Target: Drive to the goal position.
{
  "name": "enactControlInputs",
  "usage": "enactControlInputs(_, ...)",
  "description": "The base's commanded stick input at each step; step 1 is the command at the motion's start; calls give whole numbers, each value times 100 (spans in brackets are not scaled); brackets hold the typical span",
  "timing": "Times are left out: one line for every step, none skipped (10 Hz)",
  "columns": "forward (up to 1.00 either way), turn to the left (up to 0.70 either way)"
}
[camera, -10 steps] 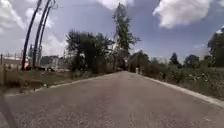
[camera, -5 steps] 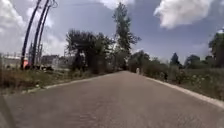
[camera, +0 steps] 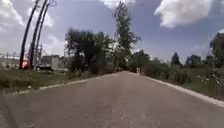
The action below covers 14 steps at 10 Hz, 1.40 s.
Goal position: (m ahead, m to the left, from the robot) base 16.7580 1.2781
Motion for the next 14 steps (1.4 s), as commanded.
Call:
enactControlInputs(50,0)
enactControlInputs(50,0)
enactControlInputs(50,0)
enactControlInputs(50,0)
enactControlInputs(50,0)
enactControlInputs(50,0)
enactControlInputs(50,0)
enactControlInputs(50,0)
enactControlInputs(50,0)
enactControlInputs(50,0)
enactControlInputs(50,0)
enactControlInputs(50,0)
enactControlInputs(50,0)
enactControlInputs(50,0)
